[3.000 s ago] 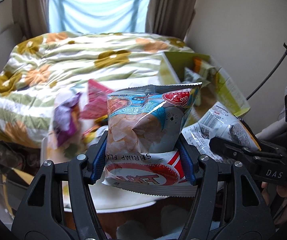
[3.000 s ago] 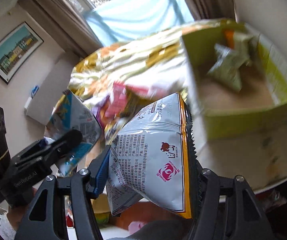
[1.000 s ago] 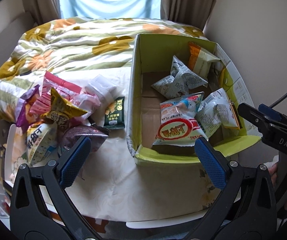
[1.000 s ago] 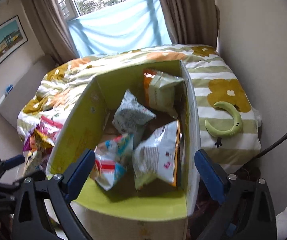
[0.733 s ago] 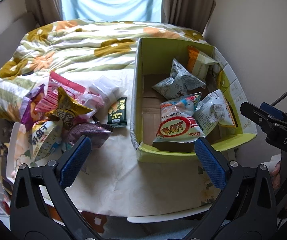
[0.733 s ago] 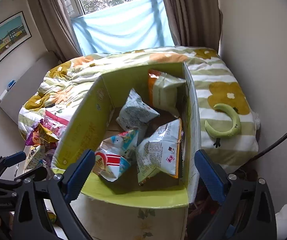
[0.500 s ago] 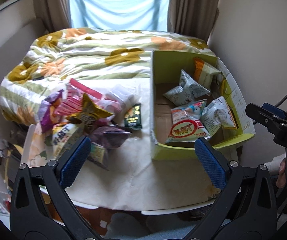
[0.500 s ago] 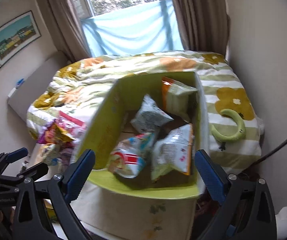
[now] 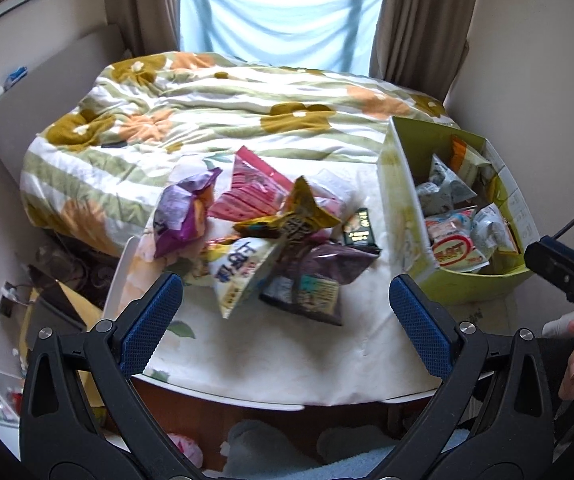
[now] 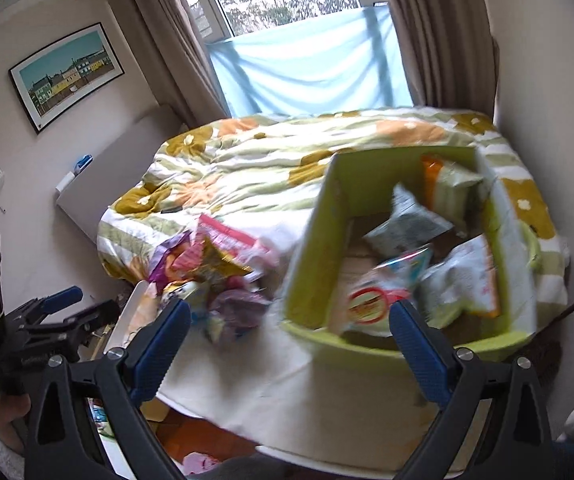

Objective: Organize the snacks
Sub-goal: 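Grasp a dark purple snack bag with the right tool while the left tool grasps a yellow Oishi chip bag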

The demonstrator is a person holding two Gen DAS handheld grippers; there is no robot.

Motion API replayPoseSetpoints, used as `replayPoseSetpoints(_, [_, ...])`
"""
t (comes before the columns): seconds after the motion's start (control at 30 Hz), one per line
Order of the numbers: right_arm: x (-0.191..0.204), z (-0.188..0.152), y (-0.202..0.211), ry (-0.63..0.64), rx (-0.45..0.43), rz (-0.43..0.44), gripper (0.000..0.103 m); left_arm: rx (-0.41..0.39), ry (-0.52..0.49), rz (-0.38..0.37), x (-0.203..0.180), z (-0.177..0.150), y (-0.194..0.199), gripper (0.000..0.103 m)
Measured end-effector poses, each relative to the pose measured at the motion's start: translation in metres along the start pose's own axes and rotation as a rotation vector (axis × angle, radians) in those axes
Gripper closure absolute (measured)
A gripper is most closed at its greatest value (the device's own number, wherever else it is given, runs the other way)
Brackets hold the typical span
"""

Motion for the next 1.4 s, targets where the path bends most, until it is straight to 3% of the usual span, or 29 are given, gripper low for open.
replayPoseSetpoints(0.33, [0.050, -0.017, -0.059, -0.168, 0.060, 0.001, 0.004, 0.093, -0.063, -0.118, 0.068, 0.006, -0.052, 0.001])
replayPoseSetpoints(0.47, [0.057, -0.024, -0.078, -0.272, 0.074, 0.002, 0.004, 0.129, -0.104, -0.162, 0.077, 0.006, -0.076, 0.001])
replayPoseSetpoints(0.73, [0.063, -0.051, -0.129, -0.440, 0.133, -0.093, 0.004, 0.222, -0.244, -0.258, 0.077, -0.001, -0.143, 0.001])
replayPoseSetpoints(0.9, [0.061, -0.066, -0.152, -0.498, 0.159, -0.139, 0.004, 0.230, -0.328, -0.243, 0.071, -0.007, -0.177, 0.001])
replayPoseSetpoints(1.23, [0.056, -0.071, -0.189, -0.531, 0.165, -0.147, 0.004, 0.247, -0.352, -0.253, 0.065, -0.009, -0.217, 0.001])
replayPoseSetpoints(1.4, [0.055, -0.067, -0.204, -0.539, 0.164, -0.129, 0.004, 0.254, -0.353, -0.265, 0.063, -0.009, -0.225, 0.014])
Point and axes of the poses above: each gripper's, at about its wrist camera, not at the fingertips, and y roughly against the way its jaws point, x to its left, z to its top, the point moved 3 cm from there along -y, roughly the way its jaws point, and after that the axes turned 3 degrees about y, right-handed, at the moved point
